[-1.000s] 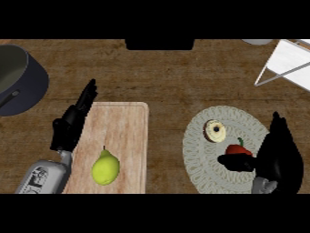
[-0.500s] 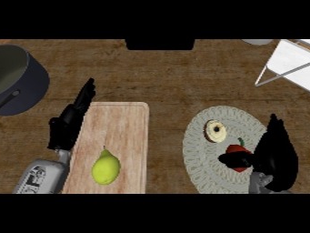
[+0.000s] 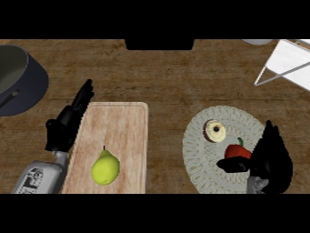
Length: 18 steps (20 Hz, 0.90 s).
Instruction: Pick the bell pepper from the placemat and place it in the tiered shelf
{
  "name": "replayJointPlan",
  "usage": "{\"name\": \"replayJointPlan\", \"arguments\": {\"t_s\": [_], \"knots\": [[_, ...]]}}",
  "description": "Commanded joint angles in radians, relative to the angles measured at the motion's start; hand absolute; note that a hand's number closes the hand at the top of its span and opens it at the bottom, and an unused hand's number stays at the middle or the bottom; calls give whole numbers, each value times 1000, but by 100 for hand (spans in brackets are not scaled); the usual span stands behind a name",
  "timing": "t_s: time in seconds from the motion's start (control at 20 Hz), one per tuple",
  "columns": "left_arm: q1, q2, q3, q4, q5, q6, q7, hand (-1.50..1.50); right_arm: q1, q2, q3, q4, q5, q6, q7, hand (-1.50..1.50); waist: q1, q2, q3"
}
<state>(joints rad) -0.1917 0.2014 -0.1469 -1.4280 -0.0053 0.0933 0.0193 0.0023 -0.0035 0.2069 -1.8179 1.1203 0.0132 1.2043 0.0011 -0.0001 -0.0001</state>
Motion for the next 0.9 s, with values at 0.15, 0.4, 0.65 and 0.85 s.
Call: {"name": "replayJointPlan", "arguments": {"t_s": [0.15, 0.4, 0.65, 0.85], "knots": [[14, -11, 7, -10, -22, -2, -17, 0, -11, 3, 45, 31, -12, -57, 190, -150, 1, 0, 0], [-12, -23, 12, -6, -26, -6, 13, 0, -56, 3, 12, 115, -47, -87, 174, -150, 2, 1, 0], [-33, -21, 38, 26, -28, -28, -4, 0, 22, 3, 12, 119, -26, -6, 64, 150, -5, 0, 0], [-23, -31, 49, 47, -32, -39, -11, 0, -14, 0, -21, 128, 17, 11, 35, 150, -5, 1, 0]]}}
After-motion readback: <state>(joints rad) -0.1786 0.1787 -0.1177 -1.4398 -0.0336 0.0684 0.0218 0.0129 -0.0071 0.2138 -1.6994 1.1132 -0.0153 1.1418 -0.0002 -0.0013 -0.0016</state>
